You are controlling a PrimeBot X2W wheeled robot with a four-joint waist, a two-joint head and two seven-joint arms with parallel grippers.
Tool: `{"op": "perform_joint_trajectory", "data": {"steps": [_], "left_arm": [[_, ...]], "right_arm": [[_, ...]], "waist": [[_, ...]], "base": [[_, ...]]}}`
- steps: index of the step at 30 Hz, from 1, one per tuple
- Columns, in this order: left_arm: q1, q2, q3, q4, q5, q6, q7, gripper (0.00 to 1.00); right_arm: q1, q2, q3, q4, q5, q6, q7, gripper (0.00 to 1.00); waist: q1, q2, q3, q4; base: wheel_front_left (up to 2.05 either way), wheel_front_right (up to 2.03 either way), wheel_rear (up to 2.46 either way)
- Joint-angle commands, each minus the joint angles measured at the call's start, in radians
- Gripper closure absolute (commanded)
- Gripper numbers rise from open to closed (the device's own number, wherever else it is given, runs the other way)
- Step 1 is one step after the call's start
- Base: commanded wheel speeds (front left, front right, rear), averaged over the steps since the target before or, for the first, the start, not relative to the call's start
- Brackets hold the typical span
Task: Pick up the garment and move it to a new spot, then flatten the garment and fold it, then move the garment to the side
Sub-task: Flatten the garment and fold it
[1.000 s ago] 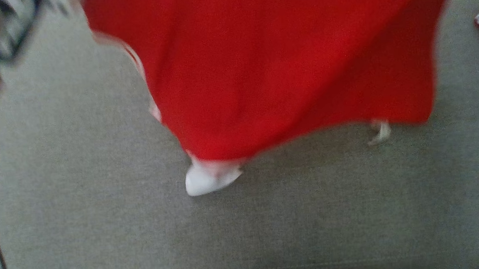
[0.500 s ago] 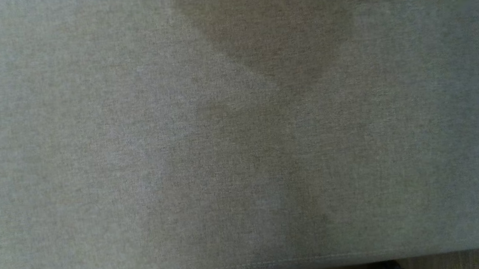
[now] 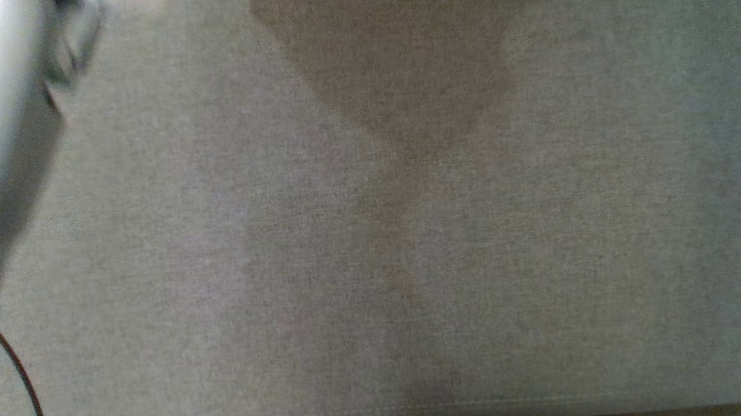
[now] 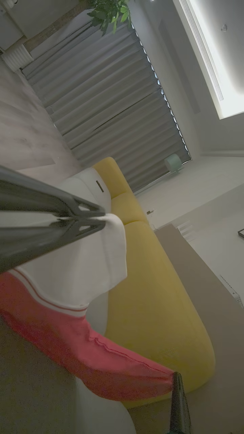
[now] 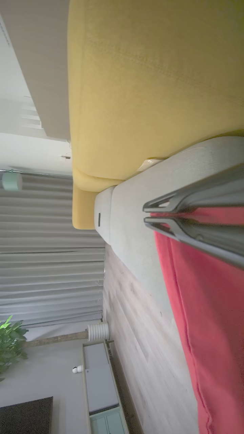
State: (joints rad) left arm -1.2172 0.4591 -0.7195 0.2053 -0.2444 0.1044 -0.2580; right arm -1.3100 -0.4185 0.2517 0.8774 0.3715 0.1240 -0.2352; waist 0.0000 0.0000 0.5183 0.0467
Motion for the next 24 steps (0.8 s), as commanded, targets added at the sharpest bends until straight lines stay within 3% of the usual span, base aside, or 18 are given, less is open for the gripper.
{"op": "perform_joint_trajectory", "data": {"steps": [1, 14, 24], "left_arm": [[0.041, 0.048, 0.067, -0.069, 0.011, -0.001, -0.004, 1.0], [0.694, 0.047, 0.174, -0.282, 0.014, 0.005, -0.004, 1.0], [1.018, 0.007, 0.228, -0.312, 0.086, -0.036, -0.004, 1.0]], "right_arm": [[0.047, 0.001, -0.009, -0.037, 0.019, 0.007, -0.015, 1.0], [0.585, -0.002, -0.098, -0.196, 0.114, 0.007, 0.026, 1.0], [1.012, 0.071, -0.266, -0.472, 0.046, 0.007, 0.152, 1.0]], "waist": [[0.0, 0.0, -0.058, 0.001], [0.0, 0.0, -0.258, -0.019], [0.0, 0.0, -0.326, -0.025]], "base": [[0.0, 0.0, 0.0], [0.0, 0.0, 0.0], [0.0, 0.0, 0.0]]}}
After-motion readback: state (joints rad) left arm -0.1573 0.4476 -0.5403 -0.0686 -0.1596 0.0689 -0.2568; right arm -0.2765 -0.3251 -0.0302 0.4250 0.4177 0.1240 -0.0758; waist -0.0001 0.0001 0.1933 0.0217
